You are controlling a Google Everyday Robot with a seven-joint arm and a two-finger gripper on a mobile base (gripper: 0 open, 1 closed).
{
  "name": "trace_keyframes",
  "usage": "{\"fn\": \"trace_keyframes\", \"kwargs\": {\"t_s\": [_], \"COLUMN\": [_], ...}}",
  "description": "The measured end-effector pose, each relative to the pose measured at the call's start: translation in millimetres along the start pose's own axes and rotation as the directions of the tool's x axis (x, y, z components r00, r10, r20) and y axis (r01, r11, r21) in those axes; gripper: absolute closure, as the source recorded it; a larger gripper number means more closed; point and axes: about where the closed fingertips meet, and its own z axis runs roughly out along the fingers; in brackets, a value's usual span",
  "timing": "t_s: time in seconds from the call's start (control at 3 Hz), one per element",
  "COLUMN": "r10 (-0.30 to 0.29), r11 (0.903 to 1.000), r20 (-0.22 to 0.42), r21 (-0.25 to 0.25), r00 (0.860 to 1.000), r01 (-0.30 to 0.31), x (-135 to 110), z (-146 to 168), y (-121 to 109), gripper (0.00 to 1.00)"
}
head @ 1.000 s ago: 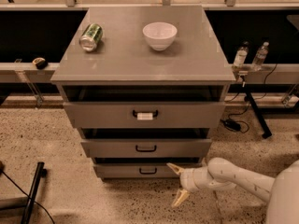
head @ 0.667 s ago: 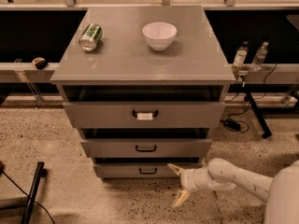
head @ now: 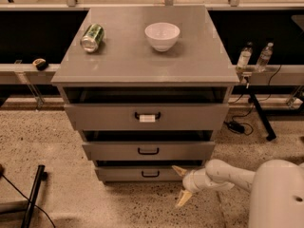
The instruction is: Open bottom drawer
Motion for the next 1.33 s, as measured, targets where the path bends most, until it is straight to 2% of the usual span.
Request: {"fn": "trace_keyframes", "kwargs": {"t_s": [0.33,0.67,1.33], "r10": [-0.003,0.007,0.073], "r11": [0.9995,0.9988,0.9952], "r20": [-0.080,-0.130,-0.186], "r21": [0.031,0.048,0.078], "r00": [0.997,0.992,0.980], "r01": [0.005,-0.001,-0.060], "x": [27,44,83], "z": [14,19,28], "y": [-25,-41,-63], "gripper": [0.00,0.00,0.18]}}
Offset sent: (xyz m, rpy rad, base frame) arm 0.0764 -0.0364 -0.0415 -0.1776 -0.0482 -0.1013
